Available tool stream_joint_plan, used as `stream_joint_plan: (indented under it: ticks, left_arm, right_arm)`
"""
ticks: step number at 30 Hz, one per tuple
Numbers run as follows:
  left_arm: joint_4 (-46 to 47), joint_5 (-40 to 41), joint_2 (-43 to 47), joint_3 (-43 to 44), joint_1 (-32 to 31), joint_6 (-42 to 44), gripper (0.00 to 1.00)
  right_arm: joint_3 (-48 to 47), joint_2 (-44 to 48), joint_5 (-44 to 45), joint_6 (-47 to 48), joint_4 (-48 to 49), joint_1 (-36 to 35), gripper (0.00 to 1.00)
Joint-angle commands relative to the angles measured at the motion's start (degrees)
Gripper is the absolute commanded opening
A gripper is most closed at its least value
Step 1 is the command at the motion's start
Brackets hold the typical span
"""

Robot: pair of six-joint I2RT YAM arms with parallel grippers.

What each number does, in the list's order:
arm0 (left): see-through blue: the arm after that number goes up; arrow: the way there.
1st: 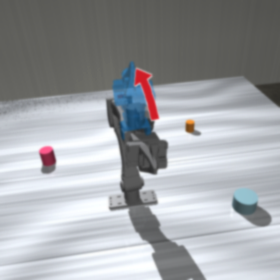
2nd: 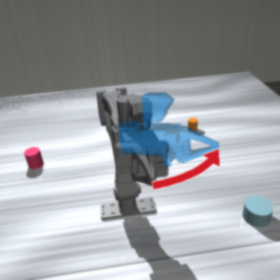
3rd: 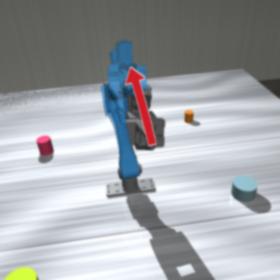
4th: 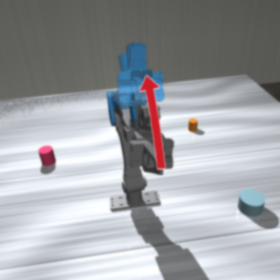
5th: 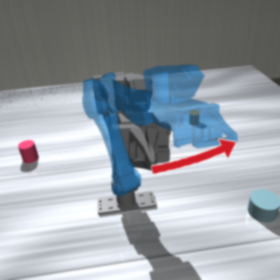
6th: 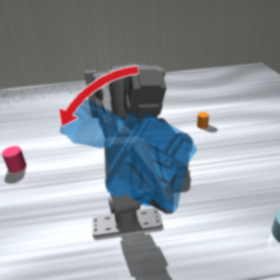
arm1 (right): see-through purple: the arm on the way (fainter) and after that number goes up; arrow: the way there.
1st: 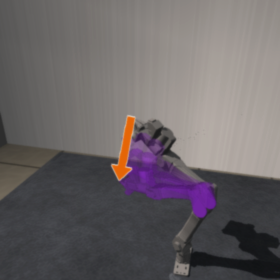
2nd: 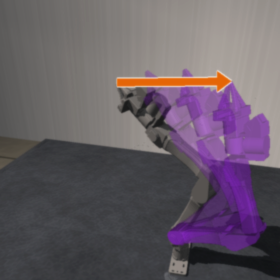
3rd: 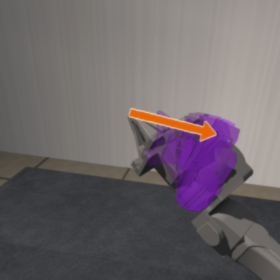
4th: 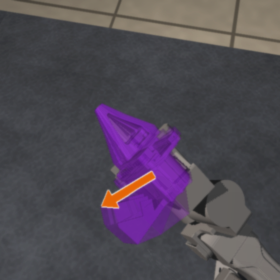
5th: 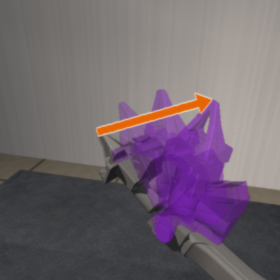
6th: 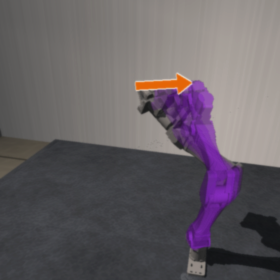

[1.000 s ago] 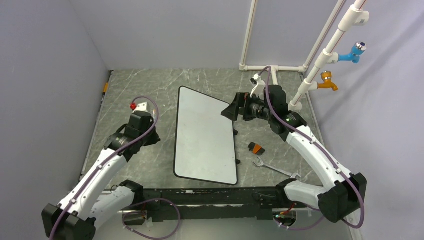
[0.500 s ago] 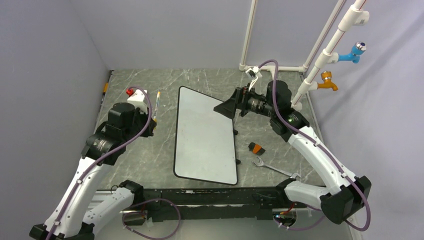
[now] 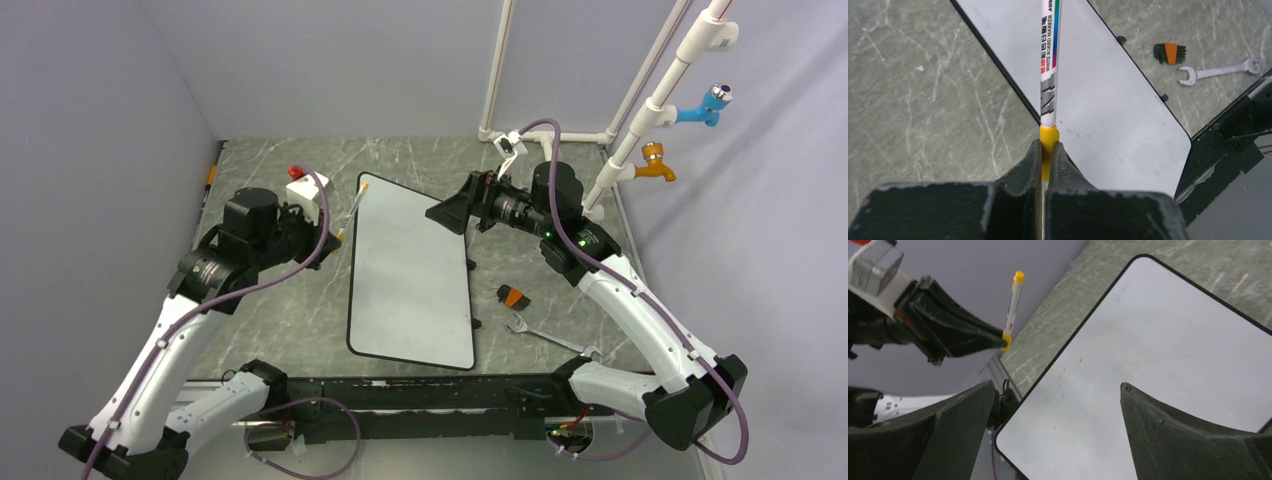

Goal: Write a sentence on the whiteboard
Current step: Open the pen cap of the whiteboard marker.

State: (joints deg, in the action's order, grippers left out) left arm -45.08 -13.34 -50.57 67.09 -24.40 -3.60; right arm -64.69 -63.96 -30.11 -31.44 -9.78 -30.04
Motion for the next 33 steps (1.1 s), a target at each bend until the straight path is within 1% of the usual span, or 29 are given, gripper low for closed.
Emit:
stream_joint_plan:
  ticks: [1, 4, 9, 10, 12, 14, 16, 18, 22, 26, 28, 30, 33]
  left_arm:
    - [2.8, -2.8, -2.9, 3.0, -2.0, 2.2, 0.0]
    - [3.8, -2.6, -4.7, 4.4, -3.3, 2.7, 0.0]
    - [3.7, -2.2, -8.1, 7.5, -5.3, 2.9, 0.0]
    - [3.8, -2.0, -8.6, 7.8, -5.7, 4.8, 0.0]
    - [3.9, -1.4, -9.6, 8.7, -6.4, 6.2, 0.0]
    - [3.9, -1.6, -10.5, 9.6, -6.8, 7.1, 0.0]
    - [3.8, -3.0, -11.4, 10.4, -7.1, 8.4, 0.0]
    - [3.0, -4.6, -12.4, 11.0, -7.5, 10.2, 0.0]
    - [2.6, -7.0, -13.7, 11.2, -8.8, 13.3, 0.0]
    - [2.1, -8.8, -16.0, 13.0, -10.7, 16.3, 0.0]
    - [0.9, -8.9, -17.7, 14.8, -12.0, 18.0, 0.0]
    - [-0.2, -9.3, -18.9, 16.0, -13.1, 19.7, 0.0]
    - [-0.8, -10.0, -19.8, 16.8, -14.4, 21.2, 0.0]
  right_arm:
    - [-5.9, 1.5, 11.2, -2.6, -5.5, -1.3, 1.0]
    - [-8.0, -1.1, 10.1, -1.9, -7.9, -1.7, 1.0]
    - [-10.2, -5.6, 5.2, -0.8, -9.3, -1.7, 1.0]
    - [-10.2, -5.7, 4.4, -1.1, -9.0, -1.6, 1.0]
    - [-9.6, -5.2, 4.7, -1.3, -7.9, -1.5, 1.0]
    - [-9.6, -4.7, 6.9, -2.2, -8.8, -0.9, 1.0]
    - [-8.9, -4.1, 4.1, -1.6, -7.5, 0.3, 1.0]
    - [-6.5, -2.4, 0.0, -0.7, -3.7, 1.1, 1.0]
    - [-3.0, 1.3, -2.5, -1.1, 1.0, 1.2, 1.0]
    - [-5.1, -1.1, -11.6, 0.8, 0.2, 1.2, 0.99]
    - [-6.6, -2.8, -15.4, 2.1, -1.0, 1.2, 0.97]
    - [-7.6, -3.6, -17.2, 3.4, -2.3, 1.1, 0.96]
    - [-7.9, -3.8, -17.5, 4.5, -3.4, 1.2, 0.95]
